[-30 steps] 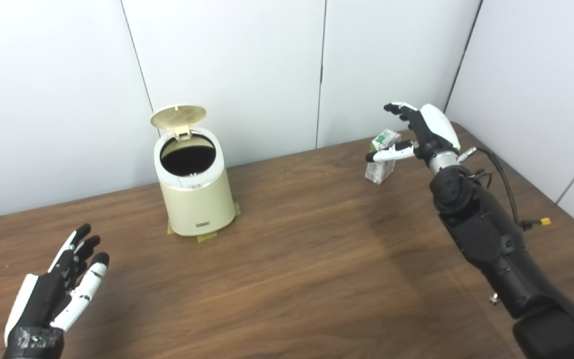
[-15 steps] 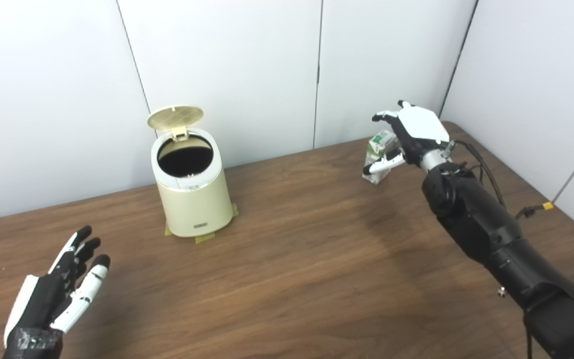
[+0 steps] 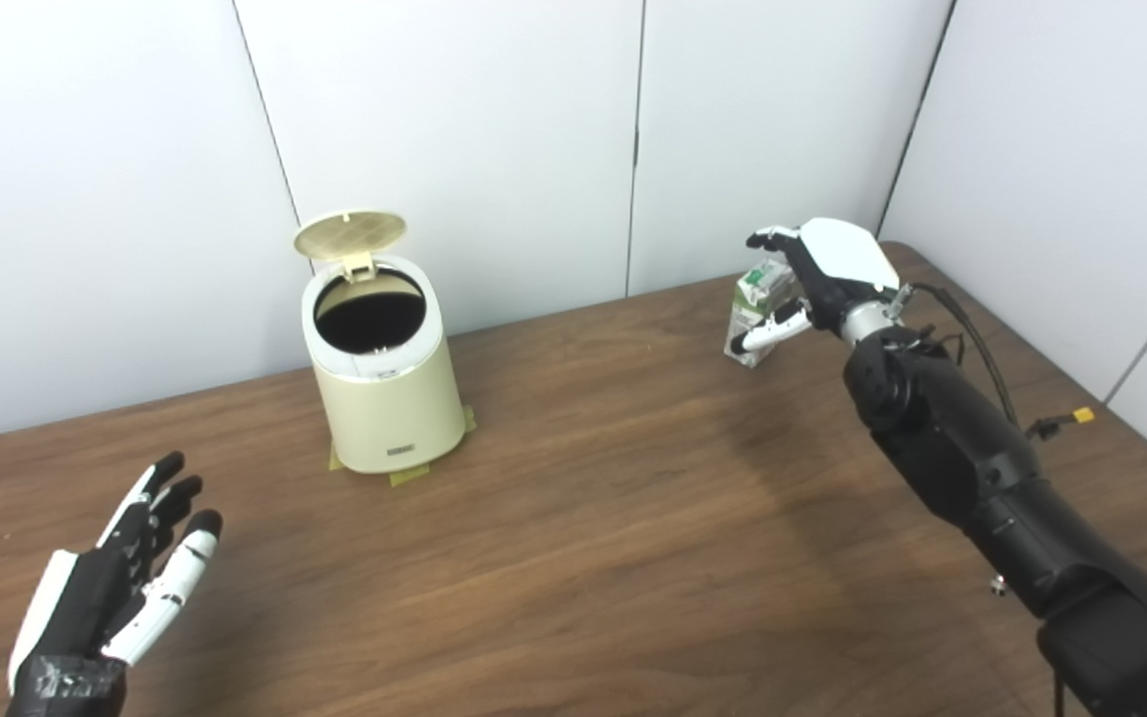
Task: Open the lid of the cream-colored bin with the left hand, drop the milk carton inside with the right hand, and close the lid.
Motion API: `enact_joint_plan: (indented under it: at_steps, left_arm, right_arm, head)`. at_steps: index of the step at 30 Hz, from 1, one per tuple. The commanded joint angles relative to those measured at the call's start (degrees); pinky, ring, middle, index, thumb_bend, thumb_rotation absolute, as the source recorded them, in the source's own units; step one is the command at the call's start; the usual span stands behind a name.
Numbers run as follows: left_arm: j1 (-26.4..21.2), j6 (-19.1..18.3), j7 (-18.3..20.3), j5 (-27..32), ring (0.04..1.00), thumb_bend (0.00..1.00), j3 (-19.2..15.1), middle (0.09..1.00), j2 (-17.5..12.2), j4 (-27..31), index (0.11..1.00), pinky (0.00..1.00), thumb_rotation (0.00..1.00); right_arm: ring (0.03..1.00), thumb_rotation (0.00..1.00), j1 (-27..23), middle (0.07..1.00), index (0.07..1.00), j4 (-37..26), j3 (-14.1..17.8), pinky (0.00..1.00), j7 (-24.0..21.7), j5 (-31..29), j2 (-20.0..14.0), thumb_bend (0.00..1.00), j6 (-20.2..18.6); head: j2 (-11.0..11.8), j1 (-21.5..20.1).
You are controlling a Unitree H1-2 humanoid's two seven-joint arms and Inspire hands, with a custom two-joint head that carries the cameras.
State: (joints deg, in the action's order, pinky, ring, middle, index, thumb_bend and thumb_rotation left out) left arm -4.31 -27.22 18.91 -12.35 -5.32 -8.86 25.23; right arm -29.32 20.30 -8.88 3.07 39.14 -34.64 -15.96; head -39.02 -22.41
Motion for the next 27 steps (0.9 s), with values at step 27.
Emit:
enact_joint_plan:
  at_steps: [27]
  left_arm:
    - [-0.81,0.38,0.79,-2.97,0.962,0.37,0.7,0.931,-1.19,2.28,0.979,1.0,0.52]
  right_arm:
    - [0.744,0.19,-2.64,0.746,0.723,3.61,2.64,0.68,7.03,-3.77,0.93,0.94,8.18]
  head:
    - [-0.1,-0.08]
